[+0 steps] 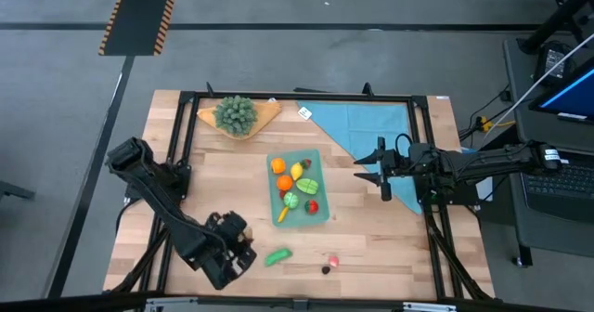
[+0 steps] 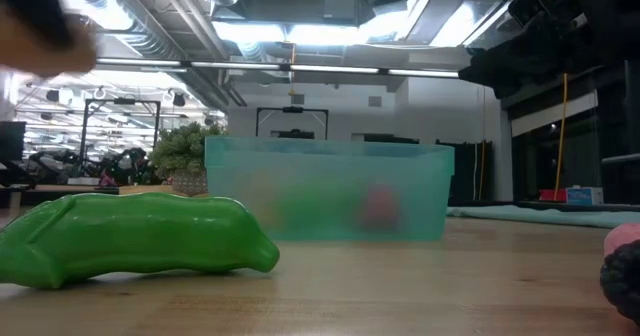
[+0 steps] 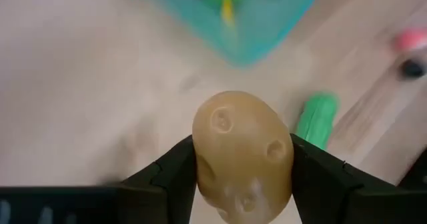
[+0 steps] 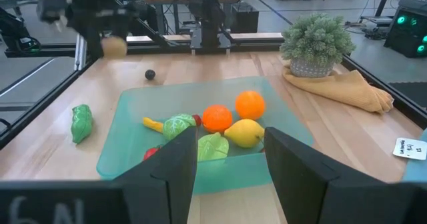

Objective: Pick and placing Produce into tupperware
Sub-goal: Put the potato into the bin

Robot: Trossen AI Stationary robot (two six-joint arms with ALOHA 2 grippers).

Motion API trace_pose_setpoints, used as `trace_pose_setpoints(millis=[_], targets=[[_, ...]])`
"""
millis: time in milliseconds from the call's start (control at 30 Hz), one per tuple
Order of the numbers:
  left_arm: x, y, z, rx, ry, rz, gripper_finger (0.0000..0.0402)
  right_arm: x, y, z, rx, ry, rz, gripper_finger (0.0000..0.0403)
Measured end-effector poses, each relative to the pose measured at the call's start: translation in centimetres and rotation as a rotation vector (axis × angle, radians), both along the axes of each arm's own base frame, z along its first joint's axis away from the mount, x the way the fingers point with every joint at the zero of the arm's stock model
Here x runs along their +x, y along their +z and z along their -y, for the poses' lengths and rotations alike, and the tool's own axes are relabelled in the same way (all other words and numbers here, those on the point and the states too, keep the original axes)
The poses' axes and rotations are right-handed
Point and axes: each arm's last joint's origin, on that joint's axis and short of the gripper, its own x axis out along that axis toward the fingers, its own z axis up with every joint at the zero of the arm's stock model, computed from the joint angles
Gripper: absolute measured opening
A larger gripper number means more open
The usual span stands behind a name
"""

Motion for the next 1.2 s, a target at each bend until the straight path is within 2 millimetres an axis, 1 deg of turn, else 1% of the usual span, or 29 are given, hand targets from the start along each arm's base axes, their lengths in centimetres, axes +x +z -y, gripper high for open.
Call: trace_pose_setpoints(millis=[100,233,400,600,733,933,1067,1200], targets=[[-0.6,1.5,-0.5,0.122,-0.052,0.094,0.0190,0.0,0.0,0.0,0.020,-0.004,0.000,0.0176],[-1.1,2.5,-0.7,0.286,-0.111,0.181,0.0192,0.0,0.0,0.0,0.027,0.009,0.000,0.0176],[-1.3,2.6,-0.8,0.406,-0.151,0.205,0.0188,0.0,0.0,-0.2,0.039,0.078,-0.001,0.0176],[-1.2,1.7,-0.9,0.475,-0.181,0.225,0.0188,0.0,0.0,-0.3,0.049,0.102,0.002,0.0176],[-0.4,1.1,-0.4,0.470,-0.224,0.274,0.0188,0.0,0.1,-0.3,0.094,0.095,0.009,0.0176],[1.2,0.4,0.3,0.507,-0.355,0.342,0.0188,0.0,0.1,-0.3,0.100,0.094,0.011,0.0176],[2.6,0.0,-0.3,0.503,-0.420,0.365,0.0188,0.0,0.1,-0.3,0.121,0.091,0.010,0.0176],[4.5,-0.7,-1.5,0.485,-0.510,0.441,0.0188,0.0,0.1,-0.3,0.122,0.093,0.009,0.0176]])
